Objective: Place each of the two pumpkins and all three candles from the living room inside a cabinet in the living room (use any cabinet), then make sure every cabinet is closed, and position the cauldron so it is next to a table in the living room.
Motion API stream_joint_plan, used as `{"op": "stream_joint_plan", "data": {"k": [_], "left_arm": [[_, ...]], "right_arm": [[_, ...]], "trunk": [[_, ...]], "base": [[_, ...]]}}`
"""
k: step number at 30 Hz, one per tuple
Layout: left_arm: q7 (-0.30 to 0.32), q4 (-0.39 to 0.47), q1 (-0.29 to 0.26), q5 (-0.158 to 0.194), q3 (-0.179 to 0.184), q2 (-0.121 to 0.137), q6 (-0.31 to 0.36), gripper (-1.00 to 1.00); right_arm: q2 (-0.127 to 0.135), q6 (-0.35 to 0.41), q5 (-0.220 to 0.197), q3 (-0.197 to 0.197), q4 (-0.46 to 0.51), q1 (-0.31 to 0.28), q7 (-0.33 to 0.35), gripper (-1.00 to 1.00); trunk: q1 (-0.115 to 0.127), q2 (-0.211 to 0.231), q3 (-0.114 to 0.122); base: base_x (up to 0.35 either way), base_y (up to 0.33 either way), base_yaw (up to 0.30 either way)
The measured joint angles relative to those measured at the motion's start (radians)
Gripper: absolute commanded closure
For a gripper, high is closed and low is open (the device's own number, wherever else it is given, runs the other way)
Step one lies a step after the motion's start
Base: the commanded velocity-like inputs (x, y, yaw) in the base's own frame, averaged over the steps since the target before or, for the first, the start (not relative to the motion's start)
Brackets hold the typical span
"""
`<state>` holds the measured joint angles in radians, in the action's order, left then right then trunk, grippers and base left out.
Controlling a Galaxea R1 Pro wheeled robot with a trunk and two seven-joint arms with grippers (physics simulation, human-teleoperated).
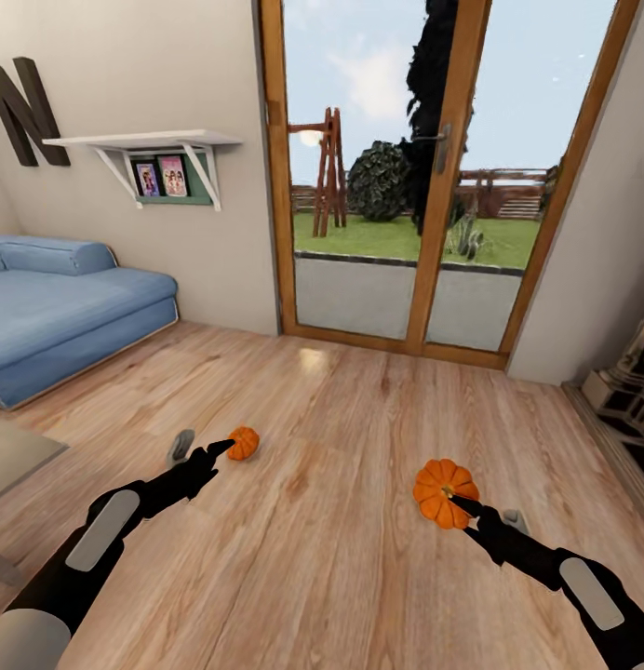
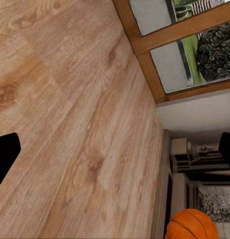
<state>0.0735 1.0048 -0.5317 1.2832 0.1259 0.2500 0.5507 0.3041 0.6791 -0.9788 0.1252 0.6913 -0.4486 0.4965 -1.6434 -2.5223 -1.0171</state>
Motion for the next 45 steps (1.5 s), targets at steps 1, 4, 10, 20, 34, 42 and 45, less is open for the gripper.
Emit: {"op": "stream_joint_plan", "data": {"k": [1, 4, 10, 20, 34, 42, 45], "left_arm": [[0.0, 0.0, 0.0, 0.0, 0.0, 0.0, 0.0, -1.0], [0.0, 0.0, 0.0, 0.0, 0.0, 0.0, 0.0, -1.0], [0.0, 0.0, 0.0, 0.0, 0.0, 0.0, 0.0, -1.0], [0.0, 0.0, 0.0, 0.0, 0.001, 0.0, 0.001, -1.0], [0.006, 0.001, 0.0, 0.0, 0.002, 0.0, 0.001, -1.0], [0.009, 0.001, 0.0, -0.001, 0.003, 0.0, 0.003, -1.0], [0.009, 0.001, 0.0, -0.003, 0.003, 0.0, 0.003, -1.0]], "right_arm": [[0.0, 0.0, 0.0, -0.001, 0.0, 0.0, 0.0, 1.0], [0.001, 0.0, 0.0, -0.003, 0.0, 0.0, -0.001, 1.0], [0.002, 0.0, 0.0, -0.002, 0.0, 0.0, 0.0, 1.0], [0.001, 0.0, 0.0, -0.003, 0.0, 0.0, -0.001, 1.0], [0.0, 0.0, 0.0, -0.005, 0.001, 0.0, 0.004, 1.0], [-0.002, 0.014, -0.009, -0.008, 0.081, 0.001, 0.016, 1.0], [-0.008, 0.021, -0.011, -0.009, 0.118, 0.002, 0.017, 1.0]], "trunk": [[0.0, 0.0, 0.0], [0.0, 0.0, 0.0], [0.0, 0.0, 0.0], [0.0, 0.0, 0.004], [0.0, 0.0, 0.012], [0.0, 0.0, 0.015], [0.0, 0.0, 0.015]], "base": [[0.308, -0.112, 0.002], [0.308, -0.112, 0.001], [0.308, -0.112, 0.003], [0.308, -0.112, 0.19], [0.308, -0.112, 0.27], [0.308, -0.112, 0.173], [0.308, -0.112, 0.036]]}}
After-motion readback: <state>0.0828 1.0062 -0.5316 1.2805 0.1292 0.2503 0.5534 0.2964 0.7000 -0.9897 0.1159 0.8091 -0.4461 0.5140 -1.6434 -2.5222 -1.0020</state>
